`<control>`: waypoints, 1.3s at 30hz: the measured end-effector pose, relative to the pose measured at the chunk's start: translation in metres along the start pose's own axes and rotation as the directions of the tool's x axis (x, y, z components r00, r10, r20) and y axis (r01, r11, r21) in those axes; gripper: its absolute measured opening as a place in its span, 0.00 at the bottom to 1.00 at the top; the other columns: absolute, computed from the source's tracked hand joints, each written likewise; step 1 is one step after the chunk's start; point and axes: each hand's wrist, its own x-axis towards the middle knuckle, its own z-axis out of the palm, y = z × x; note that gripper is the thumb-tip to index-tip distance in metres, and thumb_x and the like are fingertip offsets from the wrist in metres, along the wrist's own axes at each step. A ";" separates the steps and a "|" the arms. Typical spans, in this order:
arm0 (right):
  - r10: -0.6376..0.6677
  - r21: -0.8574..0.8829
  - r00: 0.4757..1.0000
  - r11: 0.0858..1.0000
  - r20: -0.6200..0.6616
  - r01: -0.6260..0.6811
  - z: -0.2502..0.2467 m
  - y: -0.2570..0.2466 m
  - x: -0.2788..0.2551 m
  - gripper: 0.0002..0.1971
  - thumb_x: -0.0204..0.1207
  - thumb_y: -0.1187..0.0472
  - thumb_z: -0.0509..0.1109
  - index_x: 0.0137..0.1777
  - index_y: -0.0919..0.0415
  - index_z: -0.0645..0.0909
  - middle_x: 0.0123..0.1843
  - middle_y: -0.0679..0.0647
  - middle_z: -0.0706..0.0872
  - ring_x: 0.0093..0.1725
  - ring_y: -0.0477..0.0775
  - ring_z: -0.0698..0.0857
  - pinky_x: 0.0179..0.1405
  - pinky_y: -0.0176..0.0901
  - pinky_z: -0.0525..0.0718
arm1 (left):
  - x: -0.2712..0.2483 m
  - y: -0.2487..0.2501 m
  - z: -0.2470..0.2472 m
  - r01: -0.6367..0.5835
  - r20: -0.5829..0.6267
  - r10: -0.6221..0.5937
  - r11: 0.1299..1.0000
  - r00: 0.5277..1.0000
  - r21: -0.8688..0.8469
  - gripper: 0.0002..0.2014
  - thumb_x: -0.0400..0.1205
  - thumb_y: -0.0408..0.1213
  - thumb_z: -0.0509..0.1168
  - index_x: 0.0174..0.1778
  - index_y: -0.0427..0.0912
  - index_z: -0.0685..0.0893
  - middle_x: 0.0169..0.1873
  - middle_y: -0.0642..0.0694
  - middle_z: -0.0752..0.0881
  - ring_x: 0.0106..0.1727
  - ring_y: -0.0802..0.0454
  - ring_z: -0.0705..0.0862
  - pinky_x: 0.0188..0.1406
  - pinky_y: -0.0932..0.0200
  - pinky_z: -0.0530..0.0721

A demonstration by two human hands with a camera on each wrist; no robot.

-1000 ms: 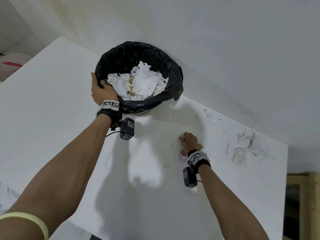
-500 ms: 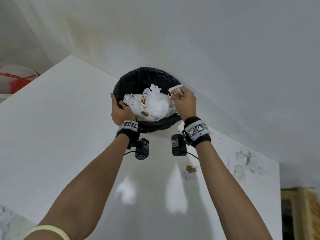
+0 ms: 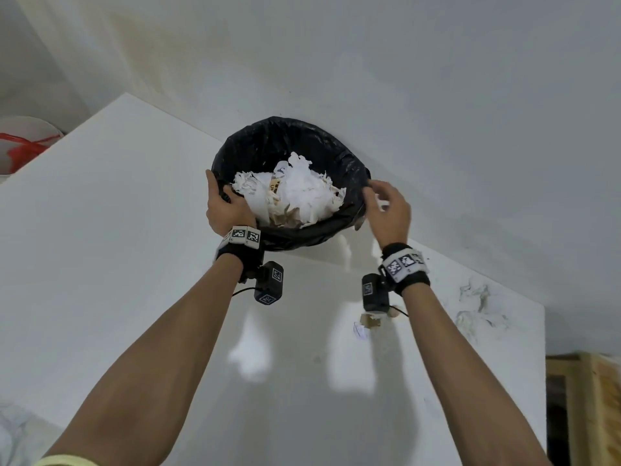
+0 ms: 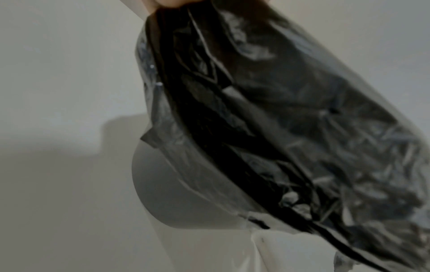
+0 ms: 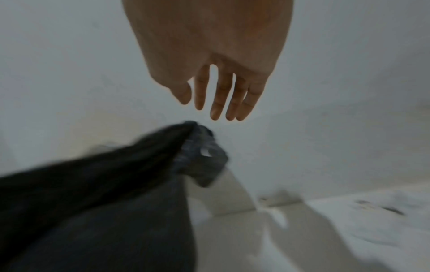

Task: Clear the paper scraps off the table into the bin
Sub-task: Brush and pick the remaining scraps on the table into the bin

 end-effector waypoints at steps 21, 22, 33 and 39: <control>0.318 -0.507 0.776 0.862 0.545 0.003 0.053 0.188 -0.024 0.40 0.79 0.32 0.51 0.84 0.47 0.39 0.86 0.55 0.37 0.84 0.61 0.36 0.78 0.67 0.36 | 0.004 -0.008 0.011 -0.061 -0.121 0.066 0.997 0.991 0.040 0.22 0.83 0.36 0.59 0.74 0.52 0.75 0.67 0.51 0.82 0.66 0.52 0.81 0.60 0.70 0.73; 0.274 -0.494 0.756 0.866 0.594 0.075 0.061 0.180 -0.027 0.38 0.79 0.31 0.49 0.84 0.44 0.40 0.86 0.54 0.37 0.84 0.61 0.36 0.78 0.68 0.35 | 0.004 -0.009 0.011 -0.061 -0.124 0.066 0.997 0.990 0.044 0.21 0.83 0.36 0.59 0.74 0.52 0.75 0.67 0.51 0.82 0.66 0.52 0.81 0.60 0.70 0.73; 0.069 -0.375 0.590 0.829 0.804 0.415 0.012 0.183 -0.101 0.44 0.74 0.23 0.42 0.84 0.47 0.39 0.85 0.39 0.36 0.85 0.50 0.37 0.81 0.66 0.36 | 0.004 -0.007 0.009 -0.079 -0.085 0.087 0.992 0.993 0.094 0.22 0.83 0.36 0.57 0.75 0.52 0.73 0.69 0.53 0.80 0.69 0.54 0.78 0.64 0.71 0.71; 0.272 -0.484 0.625 0.853 0.731 0.194 -0.012 0.171 -0.169 0.46 0.62 0.17 0.53 0.79 0.26 0.40 0.84 0.38 0.35 0.82 0.60 0.30 0.69 0.81 0.32 | -0.005 -0.016 -0.006 -0.099 -0.030 0.101 0.992 0.994 0.078 0.23 0.84 0.35 0.57 0.76 0.50 0.71 0.69 0.50 0.80 0.69 0.50 0.79 0.67 0.66 0.72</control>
